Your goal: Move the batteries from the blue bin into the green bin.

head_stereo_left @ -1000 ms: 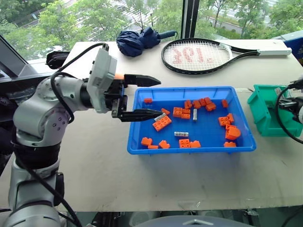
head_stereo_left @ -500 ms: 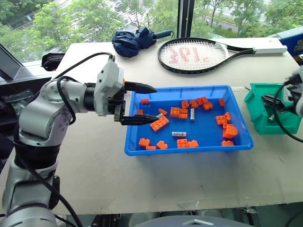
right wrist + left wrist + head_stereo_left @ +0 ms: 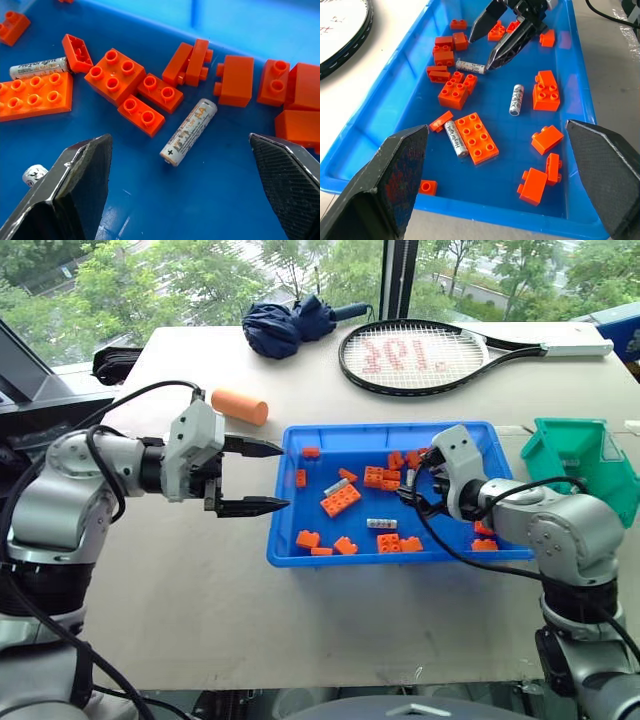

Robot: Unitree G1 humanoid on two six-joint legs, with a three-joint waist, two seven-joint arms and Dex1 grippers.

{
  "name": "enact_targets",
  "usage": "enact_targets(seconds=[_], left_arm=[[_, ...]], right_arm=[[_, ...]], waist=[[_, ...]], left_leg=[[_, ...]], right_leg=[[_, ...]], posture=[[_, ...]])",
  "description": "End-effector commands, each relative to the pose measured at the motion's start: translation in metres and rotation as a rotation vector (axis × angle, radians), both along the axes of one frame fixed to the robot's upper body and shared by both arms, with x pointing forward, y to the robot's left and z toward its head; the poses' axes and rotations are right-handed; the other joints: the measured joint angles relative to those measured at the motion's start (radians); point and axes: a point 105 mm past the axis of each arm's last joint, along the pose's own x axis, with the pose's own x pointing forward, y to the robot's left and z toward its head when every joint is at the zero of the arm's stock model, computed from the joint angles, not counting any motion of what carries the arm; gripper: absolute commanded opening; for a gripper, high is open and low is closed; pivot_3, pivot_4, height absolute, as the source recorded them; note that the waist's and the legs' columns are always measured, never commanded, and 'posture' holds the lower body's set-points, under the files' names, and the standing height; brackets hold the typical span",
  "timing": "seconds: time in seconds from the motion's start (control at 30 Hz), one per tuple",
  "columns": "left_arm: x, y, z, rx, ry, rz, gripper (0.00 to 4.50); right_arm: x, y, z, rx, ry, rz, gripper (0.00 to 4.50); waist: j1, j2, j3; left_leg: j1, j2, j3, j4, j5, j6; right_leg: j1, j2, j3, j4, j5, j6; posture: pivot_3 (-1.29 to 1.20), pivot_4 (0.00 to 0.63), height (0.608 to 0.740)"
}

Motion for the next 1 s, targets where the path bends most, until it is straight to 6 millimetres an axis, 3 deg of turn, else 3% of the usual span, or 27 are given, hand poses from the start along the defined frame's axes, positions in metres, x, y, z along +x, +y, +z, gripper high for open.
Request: enact_targets(seconds=[0.03, 0.23, 0.27, 0.37, 0.57, 0.6, 0.77, 0.87, 0.93, 1.0], left_arm=[[-0.003, 0.002, 0.013, 0.004, -0.058, -0.002, 4.5], [-0.002, 0.004, 0.014, 0.012, -0.065, 0.001, 4.5], [-0.002, 0.004, 0.014, 0.017, -0.069, 0.004, 4.5], [0.0, 0.005, 0.014, 0.021, -0.073, 0.004, 4.5], [-0.002, -0.002, 0.015, 0.01, -0.084, -0.023, 4.5], [-0.002, -0.003, 0.015, 0.008, -0.085, -0.03, 4.5], [-0.006, -0.014, 0.023, -0.029, -0.095, -0.074, 4.5], [-0.004, -0.028, 0.038, -0.109, -0.131, -0.111, 4.5], [-0.002, -0.039, 0.05, -0.171, -0.154, -0.136, 4.5], [-0.001, -0.053, 0.063, -0.224, -0.165, -0.18, 4.5]], right_arm=[[0.006, 0.001, -0.001, -0.031, -0.042, -0.02, 4.39], [0.011, 0.012, -0.01, -0.027, -0.045, -0.015, 4.39], [0.012, 0.014, -0.012, -0.025, -0.044, -0.015, 4.16], [0.015, 0.013, -0.015, -0.038, -0.05, -0.027, 3.1], [0.014, 0.0, -0.012, -0.044, -0.058, -0.074, 0.19], [0.013, -0.002, -0.011, -0.043, -0.06, -0.086, 0.03], [0.008, -0.019, 0.014, -0.026, -0.132, -0.143, 0.03], [0.0, -0.033, 0.051, -0.019, -0.272, -0.14, 0.03], [-0.006, -0.048, 0.073, -0.028, -0.346, -0.155, 0.03], [-0.012, -0.082, 0.09, -0.079, -0.397, -0.24, 0.03]], waist=[[-0.002, 0.0, 0.0], [-0.012, 0.0, 0.0], [-0.014, 0.0, 0.0], [-0.019, 0.0, 0.0], [-0.024, 0.0, 0.0], [-0.024, 0.0, 0.0], [-0.023, 0.0, 0.0], [-0.019, 0.0, 0.0], [-0.015, 0.0, 0.0], [-0.012, -0.001, 0.0]], left_leg=[[0.0, 0.0, 0.0, 0.0, 0.0, 0.0], [0.0, 0.0, 0.0, 0.0, 0.0, 0.0], [0.0, 0.0, 0.0, 0.0, 0.0, 0.0], [0.0, 0.0, 0.0, 0.0, 0.0, 0.0], [0.0, 0.0, 0.0, 0.0, 0.0, 0.0], [0.0, 0.0, 0.0, 0.0, 0.0, 0.0], [0.0, 0.0, 0.0, 0.0, 0.0, 0.0], [0.0, 0.0, 0.0, 0.0, 0.0, 0.0], [-0.001, 0.0, 0.0, 0.001, 0.0, 0.0], [-0.001, 0.0, 0.0, 0.001, 0.0, 0.0]], right_leg=[[0.0, 0.0, 0.0, 0.0, 0.0, 0.0], [0.0, 0.0, 0.0, 0.0, 0.0, 0.0], [0.0, 0.0, 0.0, 0.0, 0.0, 0.0], [0.0, 0.0, 0.0, 0.0, 0.0, 0.0], [-0.001, 0.001, 0.0, 0.0, 0.0, 0.0], [-0.001, 0.001, 0.0, 0.0, 0.0, 0.0], [0.0, 0.001, 0.0, 0.0, 0.0, 0.0], [-0.001, 0.001, 0.0, 0.0, 0.0, 0.0], [0.0, 0.0, 0.0, 0.0, 0.0, 0.0], [0.0, 0.0, 0.0, 0.0, 0.0, 0.001]], posture=[[0.0, 0.15, 0.74], [0.0, 0.15, 0.74], [0.0, 0.15, 0.74], [0.0, 0.15, 0.74], [0.0, 0.15, 0.74], [0.0, 0.15, 0.74], [0.0, 0.15, 0.74], [0.0, 0.15, 0.74], [0.0, 0.15, 0.74], [0.0, 0.15, 0.74]])
